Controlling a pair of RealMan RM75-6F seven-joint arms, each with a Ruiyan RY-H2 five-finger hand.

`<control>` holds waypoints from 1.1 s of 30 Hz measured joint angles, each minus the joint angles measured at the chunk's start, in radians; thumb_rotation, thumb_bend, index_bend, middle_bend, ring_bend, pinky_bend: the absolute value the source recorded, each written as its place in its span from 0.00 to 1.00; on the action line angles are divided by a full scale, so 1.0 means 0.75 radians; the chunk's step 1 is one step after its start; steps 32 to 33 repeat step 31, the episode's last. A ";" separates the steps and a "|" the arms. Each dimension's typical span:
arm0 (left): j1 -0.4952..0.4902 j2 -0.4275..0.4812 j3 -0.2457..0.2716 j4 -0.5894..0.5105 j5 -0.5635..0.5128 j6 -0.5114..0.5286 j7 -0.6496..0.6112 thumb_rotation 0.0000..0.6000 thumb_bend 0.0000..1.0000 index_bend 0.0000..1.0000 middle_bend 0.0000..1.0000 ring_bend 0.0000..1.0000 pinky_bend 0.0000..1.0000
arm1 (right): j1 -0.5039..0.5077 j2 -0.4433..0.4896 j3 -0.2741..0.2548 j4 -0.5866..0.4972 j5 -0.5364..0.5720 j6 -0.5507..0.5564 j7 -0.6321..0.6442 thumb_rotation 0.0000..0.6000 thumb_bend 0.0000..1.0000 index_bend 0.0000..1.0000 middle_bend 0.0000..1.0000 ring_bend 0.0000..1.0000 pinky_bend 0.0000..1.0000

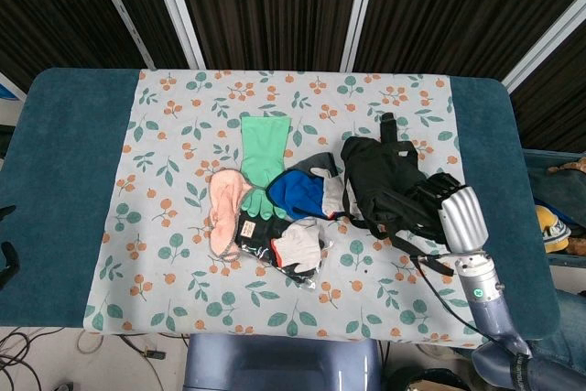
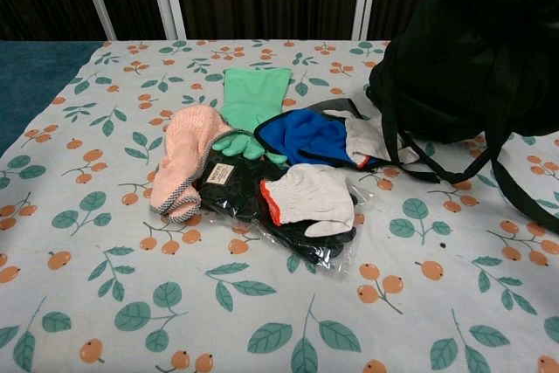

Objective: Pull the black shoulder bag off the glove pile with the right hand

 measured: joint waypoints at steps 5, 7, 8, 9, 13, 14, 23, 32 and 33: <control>0.001 0.000 0.001 0.001 0.001 0.001 -0.001 1.00 0.70 0.18 0.06 0.08 0.03 | 0.033 0.097 0.035 -0.091 0.021 -0.057 -0.072 1.00 0.76 0.80 0.65 0.62 0.47; 0.001 -0.001 0.001 0.000 0.001 0.002 0.001 1.00 0.70 0.18 0.06 0.08 0.03 | 0.051 0.149 0.061 -0.129 0.038 -0.089 -0.104 1.00 0.76 0.80 0.65 0.62 0.47; 0.001 -0.001 0.001 -0.001 0.001 0.002 0.001 1.00 0.70 0.18 0.06 0.08 0.03 | 0.059 0.173 0.073 -0.152 0.048 -0.104 -0.118 1.00 0.76 0.80 0.65 0.62 0.47; 0.001 -0.001 0.001 -0.001 0.001 0.002 0.001 1.00 0.70 0.18 0.06 0.08 0.03 | 0.071 0.204 0.090 -0.188 0.062 -0.124 -0.136 1.00 0.76 0.80 0.65 0.62 0.47; 0.002 -0.001 0.002 -0.003 0.002 0.004 0.002 1.00 0.70 0.18 0.06 0.08 0.03 | 0.112 0.289 0.166 -0.293 0.128 -0.186 -0.183 1.00 0.77 0.80 0.65 0.62 0.47; 0.002 -0.001 0.002 -0.004 0.002 0.004 0.002 1.00 0.70 0.18 0.06 0.08 0.03 | 0.122 0.305 0.184 -0.309 0.145 -0.197 -0.188 1.00 0.77 0.80 0.65 0.62 0.47; 0.003 0.002 0.001 -0.005 0.000 0.002 -0.003 1.00 0.70 0.18 0.06 0.08 0.03 | 0.168 0.408 0.348 -0.438 0.296 -0.205 -0.205 1.00 0.77 0.80 0.65 0.62 0.47; 0.002 0.003 0.003 -0.005 0.003 -0.002 -0.006 1.00 0.70 0.18 0.06 0.08 0.03 | 0.143 0.469 0.409 -0.500 0.351 -0.135 -0.182 1.00 0.78 0.80 0.65 0.62 0.47; 0.002 0.003 0.003 -0.005 0.003 -0.002 -0.006 1.00 0.70 0.18 0.06 0.08 0.03 | 0.143 0.469 0.409 -0.500 0.351 -0.135 -0.182 1.00 0.78 0.80 0.65 0.62 0.47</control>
